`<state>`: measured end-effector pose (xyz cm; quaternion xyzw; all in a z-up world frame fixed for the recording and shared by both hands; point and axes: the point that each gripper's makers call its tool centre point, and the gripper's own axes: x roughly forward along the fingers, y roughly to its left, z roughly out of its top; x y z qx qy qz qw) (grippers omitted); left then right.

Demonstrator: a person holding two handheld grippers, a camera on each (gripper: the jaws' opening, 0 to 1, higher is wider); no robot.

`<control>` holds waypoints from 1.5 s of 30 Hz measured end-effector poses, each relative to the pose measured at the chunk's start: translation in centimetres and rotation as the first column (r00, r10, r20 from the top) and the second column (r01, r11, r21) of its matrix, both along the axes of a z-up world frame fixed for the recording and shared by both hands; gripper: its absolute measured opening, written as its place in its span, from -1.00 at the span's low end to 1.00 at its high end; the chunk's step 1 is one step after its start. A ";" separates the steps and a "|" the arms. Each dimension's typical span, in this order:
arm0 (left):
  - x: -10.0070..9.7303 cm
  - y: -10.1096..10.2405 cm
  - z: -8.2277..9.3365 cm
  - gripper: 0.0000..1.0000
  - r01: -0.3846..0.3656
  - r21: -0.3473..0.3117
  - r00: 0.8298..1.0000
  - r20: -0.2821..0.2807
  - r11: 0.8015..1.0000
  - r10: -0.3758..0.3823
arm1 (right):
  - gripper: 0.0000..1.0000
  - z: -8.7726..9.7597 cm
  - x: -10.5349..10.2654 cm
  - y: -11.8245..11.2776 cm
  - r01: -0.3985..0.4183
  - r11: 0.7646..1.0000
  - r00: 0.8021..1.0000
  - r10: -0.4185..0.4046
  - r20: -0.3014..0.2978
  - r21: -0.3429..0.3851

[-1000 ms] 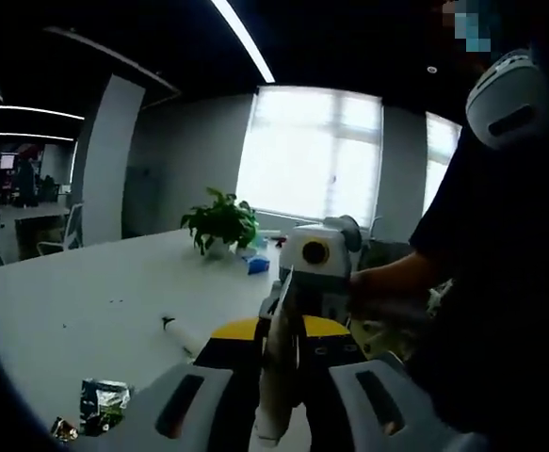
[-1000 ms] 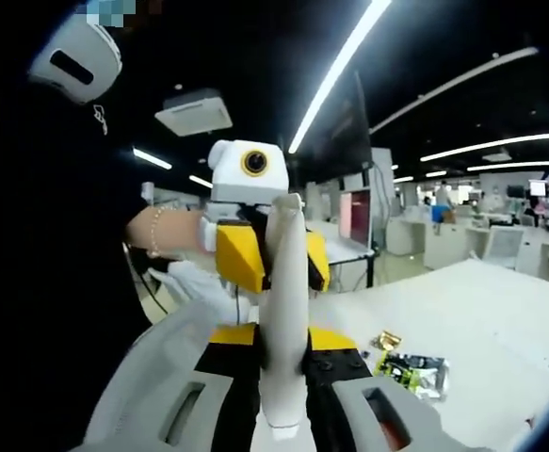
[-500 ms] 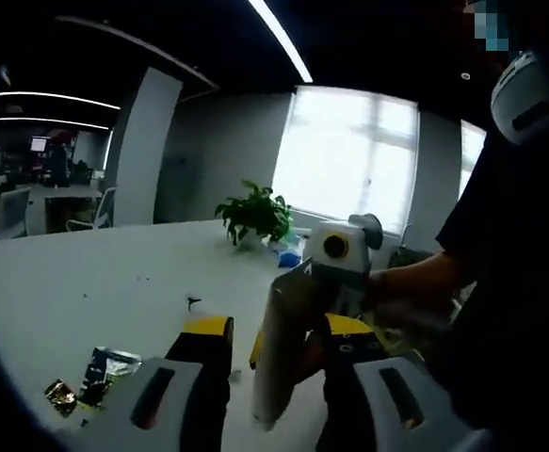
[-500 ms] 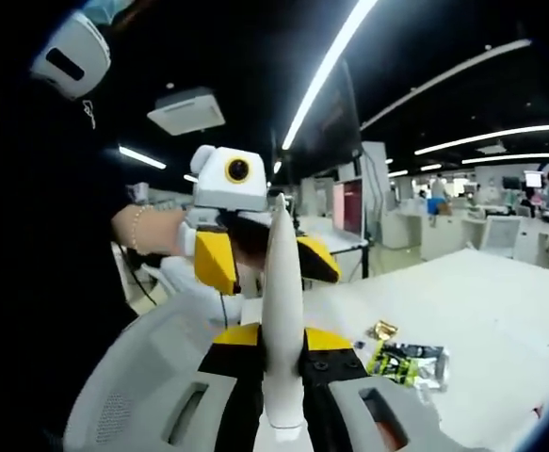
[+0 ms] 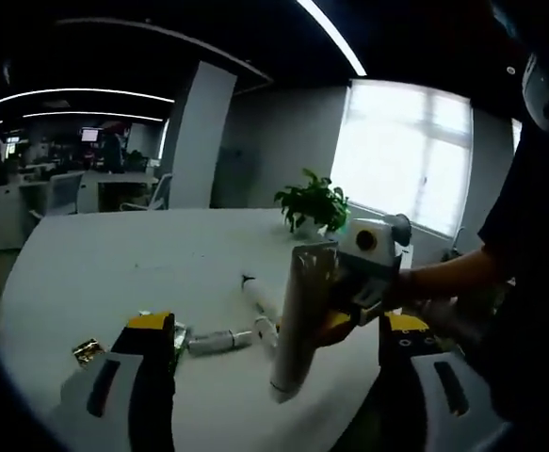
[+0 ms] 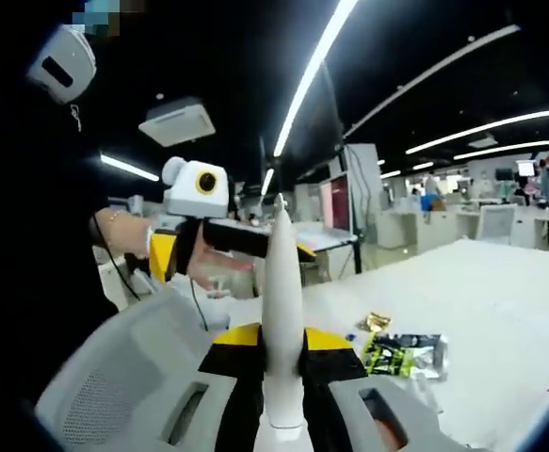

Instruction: Arrange the skincare products in the storage area until every visible bottle or jar stands upright without overlapping.

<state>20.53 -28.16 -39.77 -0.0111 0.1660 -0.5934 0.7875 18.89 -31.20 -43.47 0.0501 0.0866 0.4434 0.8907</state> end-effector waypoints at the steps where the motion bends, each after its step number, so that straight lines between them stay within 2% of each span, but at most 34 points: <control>1: 0.0 0.3 -0.3 0.75 -0.006 0.009 1.000 -0.002 1.000 0.006 | -0.90 -0.3 0.1 -0.2 0.000 1.000 1.000 0.000 -0.004 -0.009; 5: 0.4 1.9 -1.7 0.80 -0.048 0.046 0.999 -0.004 0.998 0.049 | -0.90 -0.8 0.4 -0.5 -0.003 1.000 1.000 0.003 -0.013 -0.022; 8: 1.0 3.1 -2.6 0.96 -0.106 0.064 0.994 0.020 0.992 0.105 | -0.89 -0.8 0.4 -0.5 -0.003 1.000 1.000 0.003 -0.013 -0.027; 12: 1.1 4.4 -4.2 0.98 -0.164 0.095 0.986 0.024 0.982 0.162 | -0.89 -1.3 0.4 -0.4 -0.016 0.998 1.000 0.015 -0.016 -0.054; 14: 1.3 5.1 -4.9 0.98 -0.186 0.111 0.982 0.064 0.976 0.180 | -0.89 -1.7 0.4 -0.5 -0.017 0.999 1.000 0.016 -0.008 -0.050; 17: 0.4 6.3 -6.2 0.98 -0.201 0.173 0.978 0.094 0.964 0.187 | -0.89 -2.2 0.9 -0.6 -0.004 0.999 1.000 0.004 0.004 -0.052; 19: 0.0 7.2 -7.0 0.98 -0.203 0.177 0.978 0.081 0.963 0.192 | -0.89 -2.7 1.2 -0.6 -0.003 0.998 1.000 0.004 0.008 -0.064; 22: -0.5 8.1 -7.0 0.98 -0.231 0.115 0.973 0.017 0.966 0.230 | -0.89 -3.5 1.6 -0.8 -0.005 0.998 1.000 0.006 0.002 -0.070; 25: 0.1 8.9 -6.7 0.98 -0.286 0.080 0.957 -0.021 0.955 0.289 | -0.89 -4.0 2.0 -1.0 -0.006 0.997 1.000 0.007 0.005 -0.077; 29: 1.0 9.1 -6.2 0.98 -0.303 0.055 0.953 0.000 0.951 0.304 | -0.88 -4.6 2.4 -1.4 -0.019 0.995 1.000 0.021 0.016 -0.097; 32: 1.3 9.6 -6.4 0.95 -0.313 0.075 0.950 0.031 0.947 0.311 | -0.88 -5.4 2.9 -1.6 -0.035 0.991 0.999 0.039 0.028 -0.129; 45: 1.4 9.7 -6.5 0.92 -0.327 0.077 0.945 0.045 0.942 0.324 | -0.88 -6.5 5.0 -1.7 -0.034 0.992 0.997 0.042 0.062 -0.122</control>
